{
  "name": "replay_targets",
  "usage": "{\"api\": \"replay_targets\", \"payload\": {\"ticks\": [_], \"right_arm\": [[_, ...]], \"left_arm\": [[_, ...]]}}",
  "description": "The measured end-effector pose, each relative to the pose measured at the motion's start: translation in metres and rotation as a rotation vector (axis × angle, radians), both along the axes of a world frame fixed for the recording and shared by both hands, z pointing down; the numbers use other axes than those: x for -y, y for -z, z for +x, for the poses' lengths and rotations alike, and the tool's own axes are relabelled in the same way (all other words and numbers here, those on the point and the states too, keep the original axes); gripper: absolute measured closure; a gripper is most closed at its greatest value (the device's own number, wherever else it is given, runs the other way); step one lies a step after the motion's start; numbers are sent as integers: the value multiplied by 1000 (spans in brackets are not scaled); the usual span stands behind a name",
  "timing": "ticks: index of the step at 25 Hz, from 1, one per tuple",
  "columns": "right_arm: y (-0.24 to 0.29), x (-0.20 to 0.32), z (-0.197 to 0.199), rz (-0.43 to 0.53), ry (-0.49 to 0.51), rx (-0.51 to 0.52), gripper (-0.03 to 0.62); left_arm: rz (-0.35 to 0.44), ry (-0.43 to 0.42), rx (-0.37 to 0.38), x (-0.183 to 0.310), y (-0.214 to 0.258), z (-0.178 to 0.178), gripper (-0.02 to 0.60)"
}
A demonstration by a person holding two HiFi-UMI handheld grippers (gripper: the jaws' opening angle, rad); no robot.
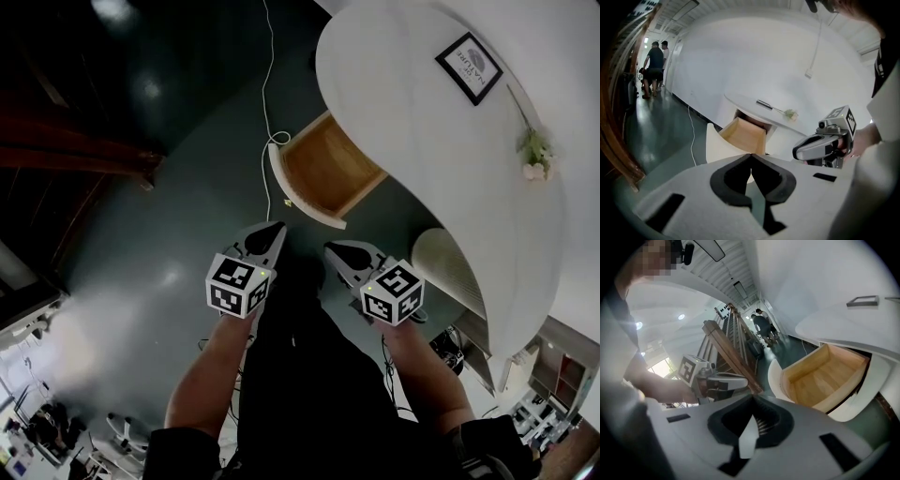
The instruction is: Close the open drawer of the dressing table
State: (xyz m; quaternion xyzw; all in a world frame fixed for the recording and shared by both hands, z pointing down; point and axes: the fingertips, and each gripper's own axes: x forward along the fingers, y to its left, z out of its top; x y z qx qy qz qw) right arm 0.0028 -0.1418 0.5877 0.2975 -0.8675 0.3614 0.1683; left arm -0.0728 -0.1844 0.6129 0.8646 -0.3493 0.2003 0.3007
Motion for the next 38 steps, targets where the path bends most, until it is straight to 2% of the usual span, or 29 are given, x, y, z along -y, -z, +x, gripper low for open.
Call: {"api": "replay_targets", "payload": {"ticks": [5,13,16,21,30,38], "right_arm": [[-29,1,2,-21,-18,-13,588],[-82,-5,-10,-66,-40,-8,588],[-91,-13,-17,-84,-29,7,588],[-101,-17,-17,-98,-21,-2,588],[-102,7,-14,-99,-92,13,588],[-108,25,-3,-86,-148,20,588]], "left_arm": [[-16,19,-11,7,-37,-3,573],[-18,-3,-5,21,-109,-1,473],[3,-7,-13,34,-124,0,462],[54,-28,-20,51,-121,7,466],[39,-121,-51,63,-121,25,479],[74,-201,-55,89,-117,66,517]]}}
